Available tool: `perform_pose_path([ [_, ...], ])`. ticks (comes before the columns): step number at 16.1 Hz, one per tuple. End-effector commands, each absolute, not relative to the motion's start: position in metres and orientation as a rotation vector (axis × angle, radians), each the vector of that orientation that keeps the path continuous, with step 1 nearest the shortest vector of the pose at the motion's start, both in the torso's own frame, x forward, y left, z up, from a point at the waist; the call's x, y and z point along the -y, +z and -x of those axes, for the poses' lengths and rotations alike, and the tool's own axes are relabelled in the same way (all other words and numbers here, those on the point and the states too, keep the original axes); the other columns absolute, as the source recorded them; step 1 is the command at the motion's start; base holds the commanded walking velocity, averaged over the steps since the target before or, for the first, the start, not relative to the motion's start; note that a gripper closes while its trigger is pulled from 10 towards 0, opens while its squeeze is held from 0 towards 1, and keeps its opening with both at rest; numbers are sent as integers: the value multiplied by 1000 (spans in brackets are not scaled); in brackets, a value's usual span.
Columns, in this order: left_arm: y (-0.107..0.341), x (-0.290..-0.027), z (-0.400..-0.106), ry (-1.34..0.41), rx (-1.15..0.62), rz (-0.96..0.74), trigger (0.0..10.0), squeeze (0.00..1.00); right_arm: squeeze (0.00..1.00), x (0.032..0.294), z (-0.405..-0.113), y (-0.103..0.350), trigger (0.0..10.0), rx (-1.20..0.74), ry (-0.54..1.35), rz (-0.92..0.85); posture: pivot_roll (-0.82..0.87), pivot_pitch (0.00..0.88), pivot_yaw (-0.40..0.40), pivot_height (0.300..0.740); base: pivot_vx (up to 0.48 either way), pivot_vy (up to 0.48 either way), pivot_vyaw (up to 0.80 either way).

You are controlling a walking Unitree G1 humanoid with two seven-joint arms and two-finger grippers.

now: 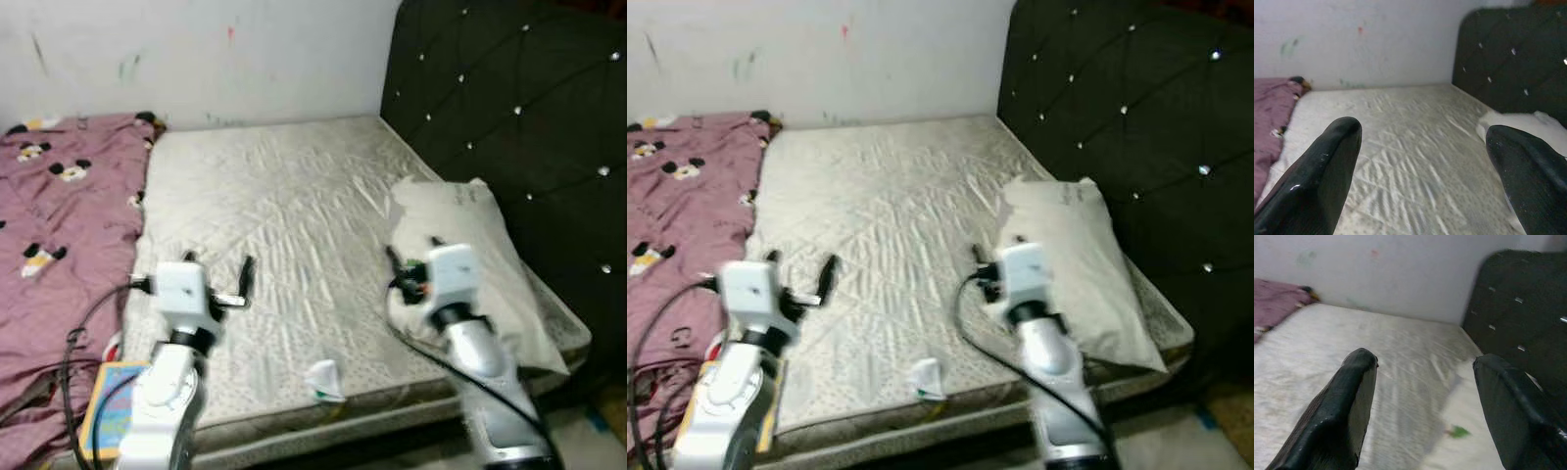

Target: Clean up the room

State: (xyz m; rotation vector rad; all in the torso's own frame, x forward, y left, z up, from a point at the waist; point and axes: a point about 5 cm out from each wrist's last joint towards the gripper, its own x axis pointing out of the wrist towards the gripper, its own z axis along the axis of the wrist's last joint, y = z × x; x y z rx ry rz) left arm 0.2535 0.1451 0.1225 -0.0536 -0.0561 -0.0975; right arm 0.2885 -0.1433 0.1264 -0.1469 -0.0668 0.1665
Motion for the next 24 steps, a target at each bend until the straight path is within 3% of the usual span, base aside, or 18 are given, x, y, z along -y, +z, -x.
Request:
perform_pose_path([
  [1, 122, -156, -253, -61, 53, 26, 10000, 0, 0, 133, -290, 129, 10000, 83, 194, 137, 59, 0, -26, 740, 0, 0, 481],
  [10, 121, -154, -256, -60, 52, 29, 10000, 0, 0, 134, -293, 130, 10000, 90, 197, 150, 57, 0, -30, 740, 0, 0, 783],
  [24, 121, -154, -258, -49, 56, 38, 10000, 0, 0, 140, -297, 131, 10000, 95, 153, 121, 53, 0, -29, 740, 0, 0, 160],
])
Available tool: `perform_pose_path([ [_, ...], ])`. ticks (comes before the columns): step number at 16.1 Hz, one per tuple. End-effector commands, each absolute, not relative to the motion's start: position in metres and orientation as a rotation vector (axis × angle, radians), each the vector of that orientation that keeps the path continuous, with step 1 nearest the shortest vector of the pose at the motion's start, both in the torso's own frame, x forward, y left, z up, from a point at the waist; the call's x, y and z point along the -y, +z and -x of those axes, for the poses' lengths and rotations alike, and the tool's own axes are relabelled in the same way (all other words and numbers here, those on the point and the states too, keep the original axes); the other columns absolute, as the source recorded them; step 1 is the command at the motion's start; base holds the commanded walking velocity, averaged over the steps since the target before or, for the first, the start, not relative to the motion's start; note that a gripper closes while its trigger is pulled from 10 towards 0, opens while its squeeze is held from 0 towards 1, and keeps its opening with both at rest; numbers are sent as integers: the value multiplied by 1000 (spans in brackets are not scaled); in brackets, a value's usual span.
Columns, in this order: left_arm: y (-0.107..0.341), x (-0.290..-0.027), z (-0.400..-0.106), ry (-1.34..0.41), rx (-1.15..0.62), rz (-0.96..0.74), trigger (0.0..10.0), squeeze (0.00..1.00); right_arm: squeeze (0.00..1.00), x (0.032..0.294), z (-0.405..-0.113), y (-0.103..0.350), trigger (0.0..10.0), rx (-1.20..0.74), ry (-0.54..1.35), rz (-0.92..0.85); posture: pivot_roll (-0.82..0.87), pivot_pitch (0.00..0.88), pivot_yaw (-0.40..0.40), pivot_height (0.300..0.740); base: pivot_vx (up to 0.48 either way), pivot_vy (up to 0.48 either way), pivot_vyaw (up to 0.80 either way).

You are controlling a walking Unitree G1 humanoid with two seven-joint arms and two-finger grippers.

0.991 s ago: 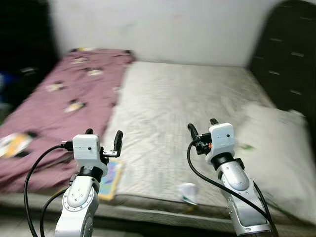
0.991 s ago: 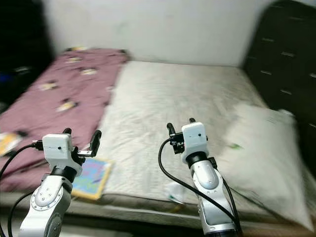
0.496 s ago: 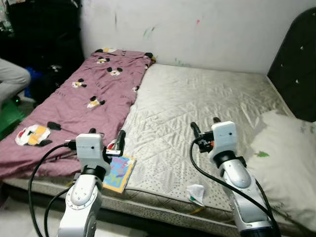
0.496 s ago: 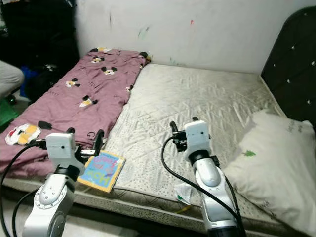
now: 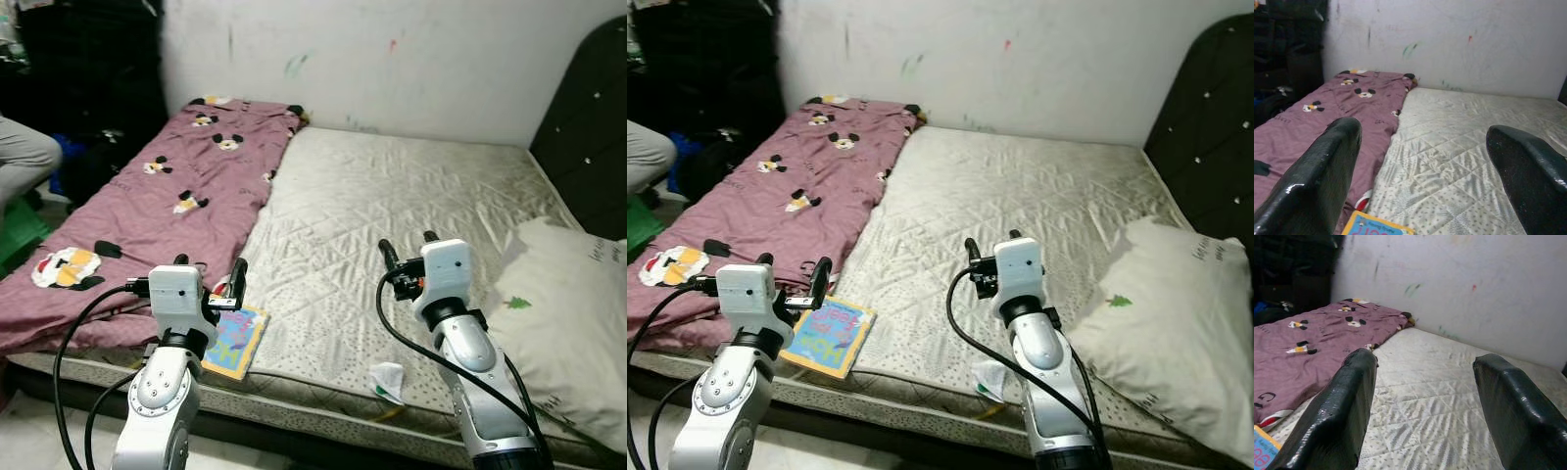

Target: Clean up the room

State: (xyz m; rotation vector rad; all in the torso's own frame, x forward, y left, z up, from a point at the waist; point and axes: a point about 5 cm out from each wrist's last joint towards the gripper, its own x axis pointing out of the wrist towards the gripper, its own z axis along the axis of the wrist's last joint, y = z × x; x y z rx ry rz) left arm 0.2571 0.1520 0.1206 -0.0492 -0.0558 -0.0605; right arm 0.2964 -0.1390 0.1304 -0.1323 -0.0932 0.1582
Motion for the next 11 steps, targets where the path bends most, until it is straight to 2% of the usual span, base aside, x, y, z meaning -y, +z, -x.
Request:
perform_pose_path([
  [1, 121, -154, -258, -48, 55, 40, 10000, 0, 0, 140, -297, 129, 10000, 73, 145, 99, 53, 0, -29, 740, 0, 0, 0],
  [2, 121, -154, -258, -49, 55, 41, 10000, 0, 0, 141, -298, 129, 10000, 71, 144, 108, 53, 0, -29, 740, 0, 0, 0],
  [9, 121, -153, -258, -57, 58, 33, 10000, 0, 0, 141, -299, 128, 10000, 64, 140, 102, 54, 0, -30, 740, 0, 0, -771],
  [11, 121, -152, -258, -61, 57, 42, 10000, 0, 0, 141, -298, 128, 10000, 74, 147, 108, 53, 0, -30, 740, 0, 0, 0],
])
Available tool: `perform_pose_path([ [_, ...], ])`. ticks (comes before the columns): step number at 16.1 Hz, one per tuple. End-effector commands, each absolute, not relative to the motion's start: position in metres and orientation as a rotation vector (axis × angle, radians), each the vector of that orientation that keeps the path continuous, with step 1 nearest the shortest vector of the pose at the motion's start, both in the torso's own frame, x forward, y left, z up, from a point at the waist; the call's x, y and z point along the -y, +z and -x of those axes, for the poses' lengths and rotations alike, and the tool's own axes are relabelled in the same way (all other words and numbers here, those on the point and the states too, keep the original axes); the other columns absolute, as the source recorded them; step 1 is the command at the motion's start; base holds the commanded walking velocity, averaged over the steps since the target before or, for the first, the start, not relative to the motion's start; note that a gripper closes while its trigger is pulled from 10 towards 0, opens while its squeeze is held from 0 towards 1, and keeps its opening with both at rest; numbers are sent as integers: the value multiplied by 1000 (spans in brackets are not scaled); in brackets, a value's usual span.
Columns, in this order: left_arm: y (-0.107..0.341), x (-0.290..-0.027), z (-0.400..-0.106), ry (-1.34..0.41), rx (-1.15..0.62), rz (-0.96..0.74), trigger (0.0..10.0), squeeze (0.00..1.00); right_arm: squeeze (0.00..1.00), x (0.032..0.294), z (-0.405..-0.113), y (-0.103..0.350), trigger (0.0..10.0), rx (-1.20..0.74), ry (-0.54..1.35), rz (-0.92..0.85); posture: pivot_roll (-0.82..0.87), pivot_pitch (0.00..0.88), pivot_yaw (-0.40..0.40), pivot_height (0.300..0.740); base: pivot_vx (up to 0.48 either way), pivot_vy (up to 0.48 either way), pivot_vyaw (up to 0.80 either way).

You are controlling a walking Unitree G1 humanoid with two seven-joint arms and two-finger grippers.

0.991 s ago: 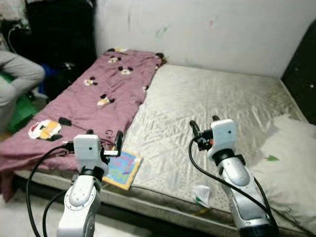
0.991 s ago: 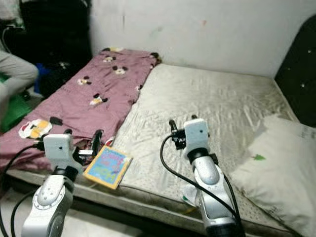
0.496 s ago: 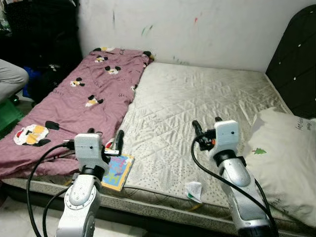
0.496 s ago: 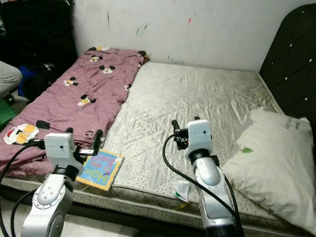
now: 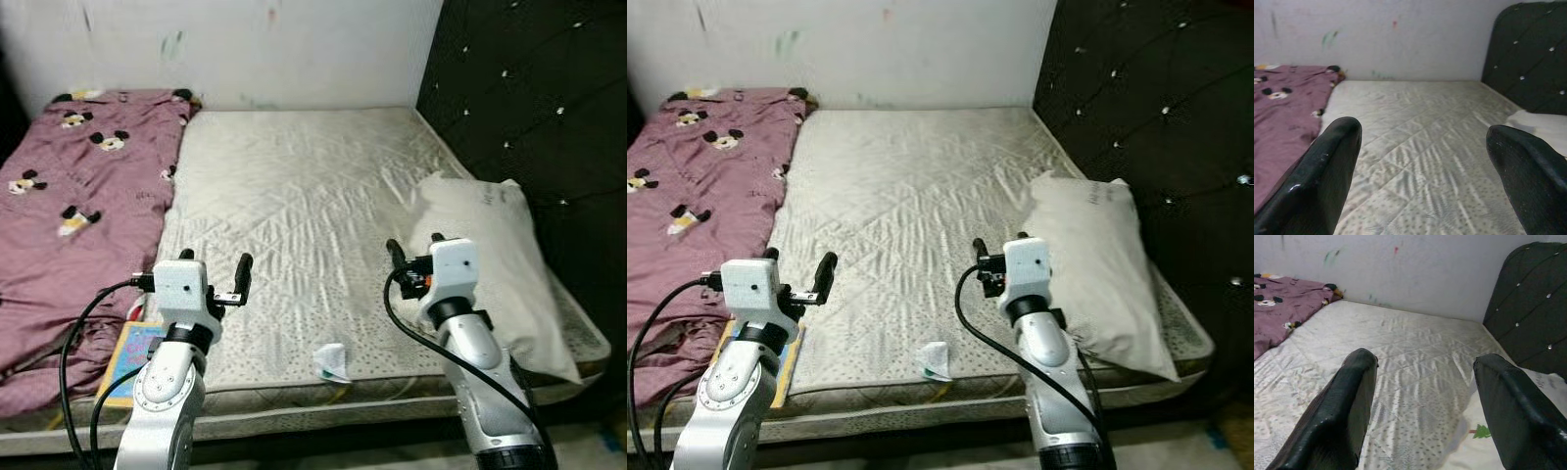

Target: Clean up the room

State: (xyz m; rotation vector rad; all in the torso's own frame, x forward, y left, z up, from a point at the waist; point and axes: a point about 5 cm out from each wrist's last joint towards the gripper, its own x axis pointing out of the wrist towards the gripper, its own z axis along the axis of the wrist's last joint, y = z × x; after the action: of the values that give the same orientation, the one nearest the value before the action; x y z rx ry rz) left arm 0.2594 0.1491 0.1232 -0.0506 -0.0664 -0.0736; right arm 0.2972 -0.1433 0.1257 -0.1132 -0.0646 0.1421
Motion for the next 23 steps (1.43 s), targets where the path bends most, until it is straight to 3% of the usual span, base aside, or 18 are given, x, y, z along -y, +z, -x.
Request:
perform_pose_path([
  [1, 121, -152, -258, -63, 57, 43, 10000, 0, 0, 141, -298, 128, 10000, 74, 148, 109, 53, 0, -30, 740, 0, 0, 0],
  [8, 119, -151, -258, -66, 51, 63, 10000, 0, 0, 141, -298, 126, 10000, 62, 153, 105, 54, 0, -33, 740, 0, 0, 0],
  [12, 120, -151, -258, -64, 50, 63, 10000, 0, 0, 142, -299, 126, 10000, 62, 152, 103, 55, 0, -34, 740, 0, 0, -755],
  [23, 120, -152, -260, -56, 50, 62, 10000, 0, 0, 139, -300, 126, 10000, 60, 144, 129, 52, 0, -33, 740, 0, 0, 0],
])
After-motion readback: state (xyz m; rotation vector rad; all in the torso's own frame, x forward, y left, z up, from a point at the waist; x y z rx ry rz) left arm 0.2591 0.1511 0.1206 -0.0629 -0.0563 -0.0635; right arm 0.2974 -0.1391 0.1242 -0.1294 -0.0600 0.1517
